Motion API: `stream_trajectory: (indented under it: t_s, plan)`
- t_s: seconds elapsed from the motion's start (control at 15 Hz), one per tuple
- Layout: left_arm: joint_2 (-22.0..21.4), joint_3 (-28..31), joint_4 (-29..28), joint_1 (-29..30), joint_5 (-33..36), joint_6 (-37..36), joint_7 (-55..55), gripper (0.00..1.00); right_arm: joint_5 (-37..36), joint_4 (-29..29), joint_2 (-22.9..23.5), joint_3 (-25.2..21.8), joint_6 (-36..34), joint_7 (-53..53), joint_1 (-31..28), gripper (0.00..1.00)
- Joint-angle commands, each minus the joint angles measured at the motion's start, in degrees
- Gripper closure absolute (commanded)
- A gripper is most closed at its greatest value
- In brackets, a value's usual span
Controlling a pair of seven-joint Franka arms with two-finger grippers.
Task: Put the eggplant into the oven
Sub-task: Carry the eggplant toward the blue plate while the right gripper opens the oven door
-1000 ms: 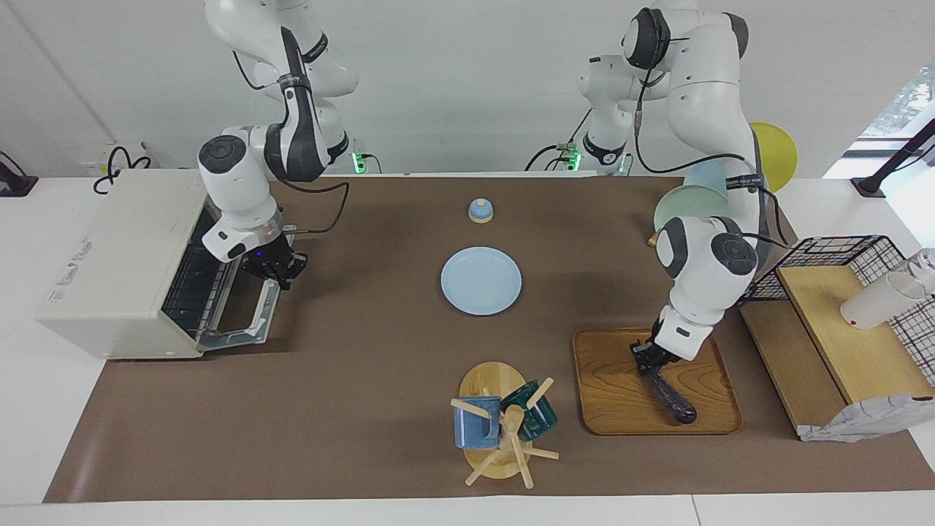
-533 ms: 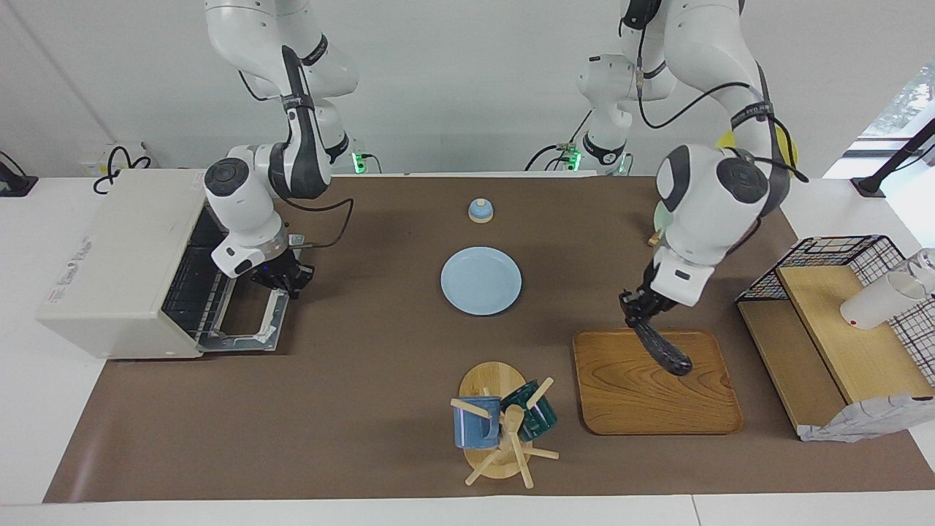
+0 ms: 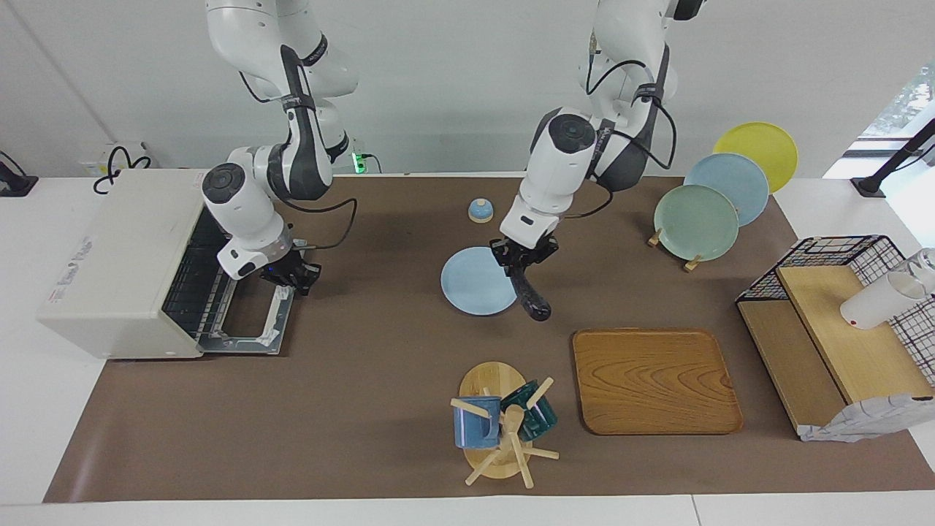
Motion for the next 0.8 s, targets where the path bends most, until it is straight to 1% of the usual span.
stream_trajectory:
  t_s: [0.0, 0.13, 0.2, 0.33, 0.4, 0.47, 0.53, 0.6, 0.67, 0.73]
  plan:
    - [-1.09, 1.25, -7.84, -4.26, -1.13, 8.68, -1.64, 1.00, 1.24, 3.29, -0.58, 2.02, -5.29, 0.83, -1.17, 1.00]
    - [1.10, 1.34, -8.39, -6.11, -1.13, 11.42, -2.35, 1.00, 1.15, 4.35, -0.66, 2.46, -7.23, 0.83, -1.08, 1.00]
    - [1.81, 1.34, -8.39, -6.55, -1.13, 11.60, -2.70, 1.00, 1.24, 4.52, -0.66, 3.85, -6.89, 1.00, -1.17, 1.00]
    - [1.90, 1.34, -8.47, -6.91, -1.13, 11.43, -2.62, 1.00, 1.07, 5.66, -0.23, 4.30, -6.10, 0.92, -1.08, 1.00]
    - [1.90, 1.34, -8.47, -6.91, -1.13, 11.43, -2.45, 1.00, 0.37, 6.10, -0.14, 4.91, -6.27, 1.00, -0.21, 1.00]
    - [1.90, 1.34, -8.47, -6.91, -1.13, 11.43, -2.44, 1.00, 0.01, 6.20, -0.14, 4.83, -6.27, 1.26, 2.32, 0.99]
    - [1.90, 1.34, -8.47, -7.00, -1.13, 11.34, -2.44, 1.00, -0.60, 6.20, -0.14, 4.83, -6.36, 1.87, 3.04, 0.84]
    - [1.90, 1.34, -8.47, -7.35, -1.13, 11.08, -2.01, 0.84, -1.91, 6.28, -0.14, 4.83, -6.54, 2.49, 3.57, 0.71]
    - [1.82, 1.52, -8.47, -7.35, -1.13, 10.82, -1.66, 0.01, -2.88, 6.28, -0.14, 4.83, -6.97, 3.28, 3.66, 0.71]
    - [1.55, 1.52, -8.13, -7.09, -1.13, 10.55, -1.48, 0.00, -3.32, 6.46, -0.22, 4.92, -7.59, 3.72, 3.67, 0.71]
